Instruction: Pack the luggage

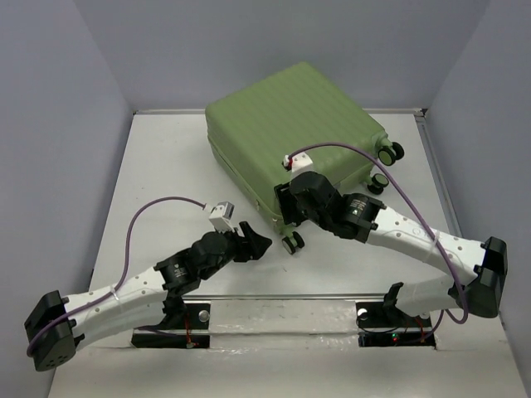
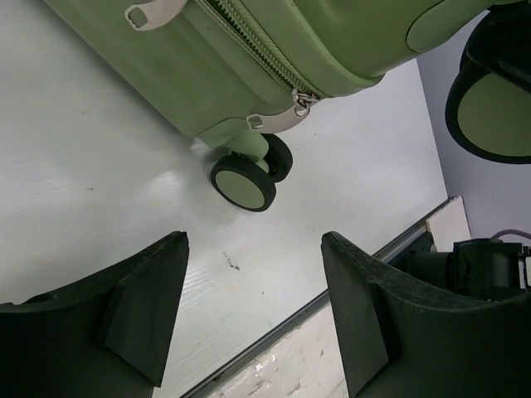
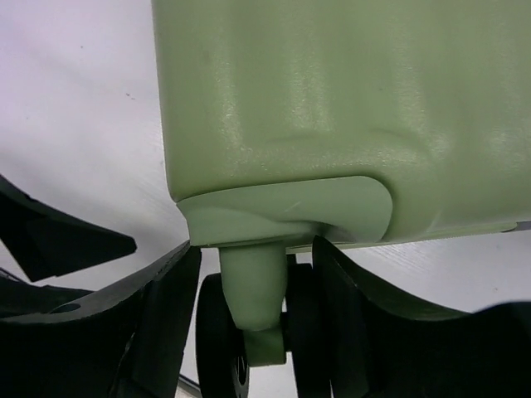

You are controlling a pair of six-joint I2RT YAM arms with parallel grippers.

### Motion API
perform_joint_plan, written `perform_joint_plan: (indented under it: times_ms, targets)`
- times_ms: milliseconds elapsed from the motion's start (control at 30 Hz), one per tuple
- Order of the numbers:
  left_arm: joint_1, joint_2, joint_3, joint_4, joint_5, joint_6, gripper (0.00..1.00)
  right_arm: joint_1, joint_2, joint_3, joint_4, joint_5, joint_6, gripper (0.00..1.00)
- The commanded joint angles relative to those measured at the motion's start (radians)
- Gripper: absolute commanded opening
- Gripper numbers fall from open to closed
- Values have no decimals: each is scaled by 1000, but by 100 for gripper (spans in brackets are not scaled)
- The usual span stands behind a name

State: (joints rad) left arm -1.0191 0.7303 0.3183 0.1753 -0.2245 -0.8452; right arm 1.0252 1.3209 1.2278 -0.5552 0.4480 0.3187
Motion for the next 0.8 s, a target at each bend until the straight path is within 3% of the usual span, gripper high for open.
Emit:
perform_joint_plan:
  times_ms: [0,67,100,167,267,400,433,500,533,767]
  targets:
    - [1,41,27,95,-38,44,75,-16,17,-16,66,-98,6,62]
    - [1,70,37,99,-45,55,75,-16,21,-25,49,-94,17,63]
    - [1,70,42,101,-45,58,75,-16,21,-27,40,-88,23,67]
    - [1,96,47,108,-38,61,75,-16,15,-31,17,-72,26,84]
    - [1,106,41,133,-38,57,75,-16,0,-36,-2,-65,22,90]
    - [2,125,50,156,-39,64,73,-16,6,-37,-6,-55,17,65]
    - [2,133,57,159,-38,69,73,-16,9,-34,-6,-51,19,37]
    - [2,164,77,170,-35,83,73,-16,12,-31,-5,-40,36,12]
    - [2,175,83,174,-32,89,73,-16,11,-31,11,-43,40,7]
    - [2,265,151,167,-90,141,72,-37,-51,-68,193,-251,143,7]
